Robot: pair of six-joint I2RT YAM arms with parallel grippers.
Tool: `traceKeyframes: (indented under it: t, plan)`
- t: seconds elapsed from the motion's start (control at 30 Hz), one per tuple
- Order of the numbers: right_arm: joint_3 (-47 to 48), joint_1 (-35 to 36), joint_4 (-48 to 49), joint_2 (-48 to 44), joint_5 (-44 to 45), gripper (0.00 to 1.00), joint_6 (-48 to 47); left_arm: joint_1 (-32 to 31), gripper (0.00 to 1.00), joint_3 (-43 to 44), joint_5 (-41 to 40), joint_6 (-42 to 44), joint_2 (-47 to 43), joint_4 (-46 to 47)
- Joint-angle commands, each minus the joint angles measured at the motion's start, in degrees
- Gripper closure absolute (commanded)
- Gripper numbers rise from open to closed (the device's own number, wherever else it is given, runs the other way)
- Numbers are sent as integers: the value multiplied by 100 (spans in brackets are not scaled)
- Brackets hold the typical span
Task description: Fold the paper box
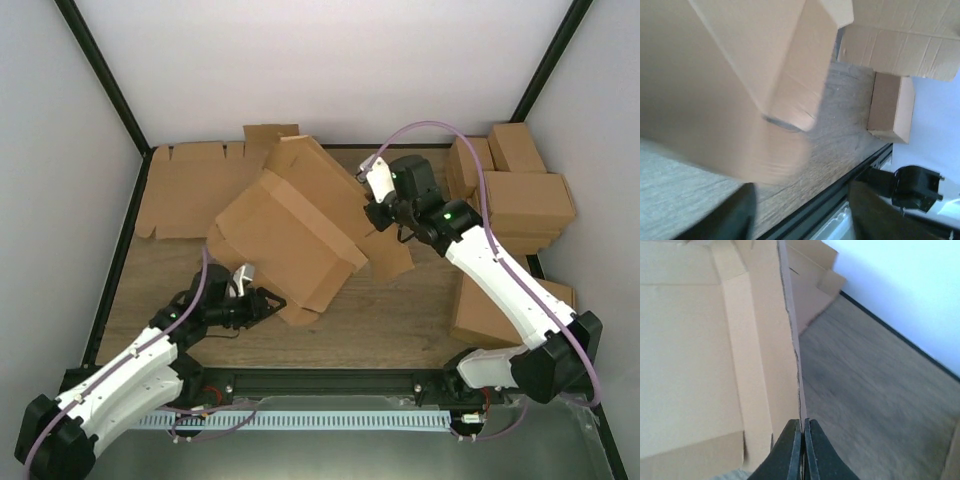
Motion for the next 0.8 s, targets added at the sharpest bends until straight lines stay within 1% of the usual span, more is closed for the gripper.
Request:
traceKeyframes:
  t: [0.0,0.07,0.1,0.17,0.3,0.4,0.6,0.63,0.7,0.77]
  plan:
    - [92,70,822,137,-1023,99,-1143,-159,31,513,-493,70,-1,-526]
    - [93,71,903,210,-987,99,-1550,-153,16,1263,-1365,507,-39,-1505]
    - [106,67,928,247,-910,99,-1710,-152,9,1582,-1686,658,-60,-1831]
    - [143,66,952,296,-777,99,-2017,-152,1,2148,-2054,936,-79,-2164]
    - [173,66,912,369,-746,99,-2572,-152,0,3187,-2427,1409,191,-2547]
    - [195,71,854,452,-777,99,-2905,-139,0,4103,-2650,2023,727,-2712]
    - [212,117,836,522,-880,99,-3111,-46,0,6251,-3205,3302,2144,-3220]
    - [130,173,828,485,-951,99,-3334,-12,0,6553,-3384,3402,2352,-3325]
    - [-49,343,655,434,-1196,99,-4108,97,0,7145,-3660,3435,2725,-3543]
    - [-198,475,705,403,-1178,99,-4481,193,0,7461,-3703,3479,2945,-3658]
